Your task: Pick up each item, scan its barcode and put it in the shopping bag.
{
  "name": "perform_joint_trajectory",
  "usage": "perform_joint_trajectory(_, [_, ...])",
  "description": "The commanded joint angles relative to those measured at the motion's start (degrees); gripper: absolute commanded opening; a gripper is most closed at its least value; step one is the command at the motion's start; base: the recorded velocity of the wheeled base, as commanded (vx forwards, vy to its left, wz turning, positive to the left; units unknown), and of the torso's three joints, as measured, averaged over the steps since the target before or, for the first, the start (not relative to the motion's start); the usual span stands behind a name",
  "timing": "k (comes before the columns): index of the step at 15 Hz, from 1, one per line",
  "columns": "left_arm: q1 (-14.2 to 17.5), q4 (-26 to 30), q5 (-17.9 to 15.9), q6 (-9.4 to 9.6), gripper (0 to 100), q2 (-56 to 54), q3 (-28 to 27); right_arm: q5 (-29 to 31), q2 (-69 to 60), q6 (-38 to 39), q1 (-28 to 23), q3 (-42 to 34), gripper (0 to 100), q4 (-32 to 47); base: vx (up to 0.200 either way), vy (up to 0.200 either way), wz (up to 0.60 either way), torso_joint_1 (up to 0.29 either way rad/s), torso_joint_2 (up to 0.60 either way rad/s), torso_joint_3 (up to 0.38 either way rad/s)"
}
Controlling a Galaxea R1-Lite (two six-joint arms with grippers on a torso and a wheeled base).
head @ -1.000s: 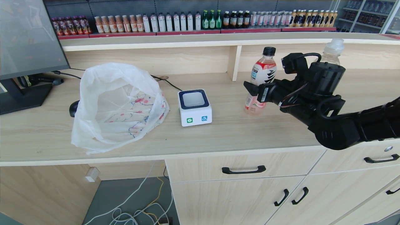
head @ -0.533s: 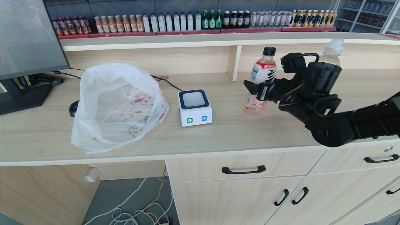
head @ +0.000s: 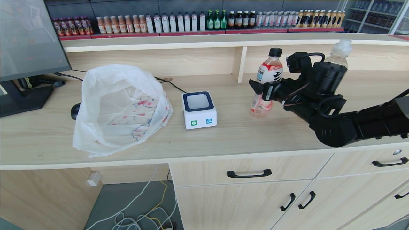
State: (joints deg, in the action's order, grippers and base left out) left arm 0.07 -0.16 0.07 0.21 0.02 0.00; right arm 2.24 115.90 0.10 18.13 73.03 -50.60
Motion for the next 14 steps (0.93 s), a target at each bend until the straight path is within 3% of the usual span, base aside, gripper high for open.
perform_joint_trajectory(1, [0.0, 0.0, 0.0, -0.03, 100, 0.0, 0.0, 0.0, 0.2, 0.0, 0.0, 0.4, 100, 0.0, 0.0, 0.0, 0.0, 0.0, 0.0, 0.0])
perform_joint_trajectory(3, [0.0, 0.0, 0.0, -0.03, 100, 0.0, 0.0, 0.0, 0.2, -0.1, 0.0, 0.0, 100, 0.0, 0.0, 0.0, 0.0, 0.0, 0.0, 0.0])
perform_joint_trajectory(4, [0.0, 0.0, 0.0, 0.06, 100, 0.0, 0.0, 0.0, 0.2, -0.2, 0.0, 0.0, 0, -0.1, 0.0, 0.0, 0.0, 0.0, 0.0, 0.0])
perform_joint_trajectory(14, [0.0, 0.0, 0.0, 0.06, 100, 0.0, 0.0, -0.1, -0.4, 0.1, 0.2, 1.7, 0, -0.2, 0.0, 0.0, 0.0, 0.0, 0.0, 0.0])
